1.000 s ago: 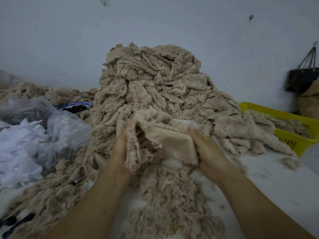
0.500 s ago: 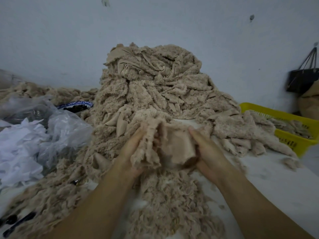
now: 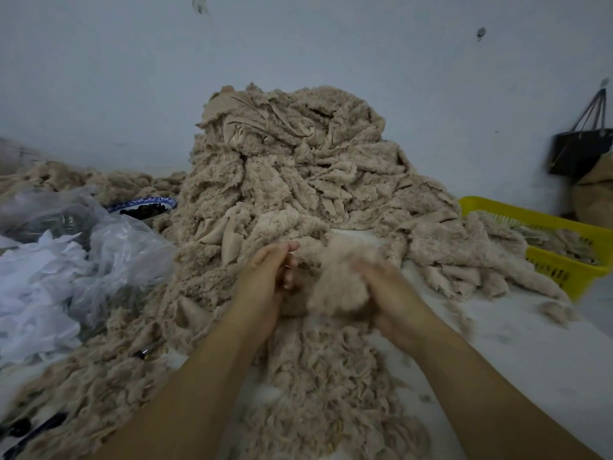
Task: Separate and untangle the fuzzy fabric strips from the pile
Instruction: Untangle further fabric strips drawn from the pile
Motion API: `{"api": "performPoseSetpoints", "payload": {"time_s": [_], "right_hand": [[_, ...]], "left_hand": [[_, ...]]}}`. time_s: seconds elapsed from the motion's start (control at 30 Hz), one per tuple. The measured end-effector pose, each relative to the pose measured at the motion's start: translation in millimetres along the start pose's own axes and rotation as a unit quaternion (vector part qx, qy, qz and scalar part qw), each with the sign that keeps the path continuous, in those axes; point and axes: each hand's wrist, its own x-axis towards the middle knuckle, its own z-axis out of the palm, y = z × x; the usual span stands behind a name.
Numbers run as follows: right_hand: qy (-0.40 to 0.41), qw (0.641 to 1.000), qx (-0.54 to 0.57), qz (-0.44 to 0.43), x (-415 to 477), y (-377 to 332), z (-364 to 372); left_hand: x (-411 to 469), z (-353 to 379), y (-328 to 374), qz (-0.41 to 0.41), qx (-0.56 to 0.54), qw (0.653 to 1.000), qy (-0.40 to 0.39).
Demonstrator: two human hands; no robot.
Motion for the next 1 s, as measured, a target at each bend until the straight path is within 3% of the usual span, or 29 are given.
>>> {"api": "performPoseSetpoints", "payload": {"time_s": [0.07,0.1,0.13,0.2,0.23,0.3,0.37,0.43,0.47,0.57,0.63,0.7,0.77,1.0], "right_hand": [[0.057,0.981,0.167,-0.084,3.3,-16.7,-13.9],[0.08,0.97,0.21,-0.097,3.9,-20.7,-19.4],[0.104,0.974,0.182,-0.084,3.6,-19.1,-21.6],[0.145,0.988,-0.005,-0.051,4.3,-7.3,-18.2],[0.171,0.975,-0.123,-0.065,6.4,-0.2,-17.6],[0.174,0.914,-0.346,-0.124,12.5,11.3,-19.6],[0.113,0.837,-0.525,-0.106,19.3,18.2,-22.4],[0.073,0.788,-0.608,-0.062,20.5,22.5,-23.7],[0.076,0.798,-0.594,-0.065,17.6,21.1,-21.9],[0.087,0.914,-0.371,-0.137,0.3,2.6,-4.8],[0.007,0.972,-0.199,-0.122,-13.4,-8.1,9.7],[-0.081,0.985,-0.148,-0.048,-21.9,-7.6,19.7],[-0.12,0.974,-0.194,-0.005,-24.1,-1.9,23.1],[-0.09,0.979,-0.184,0.016,-17.7,1.9,11.1]], "left_hand": [[1.1,-4.2,-2.3,0.045,0.106,0.993,0.037],[0.6,-5.7,-4.3,0.067,0.165,0.983,0.047],[-0.3,-6.2,-6.1,0.088,0.222,0.97,0.045],[-2.7,-5.0,-9.6,0.116,0.32,0.94,0.011],[-4.0,-4.3,-12.0,0.123,0.367,0.922,-0.02],[-5.8,-2.9,-16.4,0.131,0.458,0.875,-0.081],[-5.6,-2.8,-19.5,0.136,0.511,0.84,-0.119],[-7.5,-2.6,-21.0,0.128,0.526,0.83,-0.135],[-9.2,-2.0,-20.3,0.128,0.524,0.831,-0.137],[-13.2,-0.1,-16.2,0.134,0.466,0.865,-0.13],[-14.5,3.3,-13.2,0.125,0.412,0.893,-0.129],[-16.5,4.5,-11.7,0.068,0.293,0.942,-0.149],[-15.7,1.5,-12.5,0.011,0.209,0.962,-0.175],[-4.1,0.8,-5.5,-0.069,-0.036,0.993,-0.088]]}}
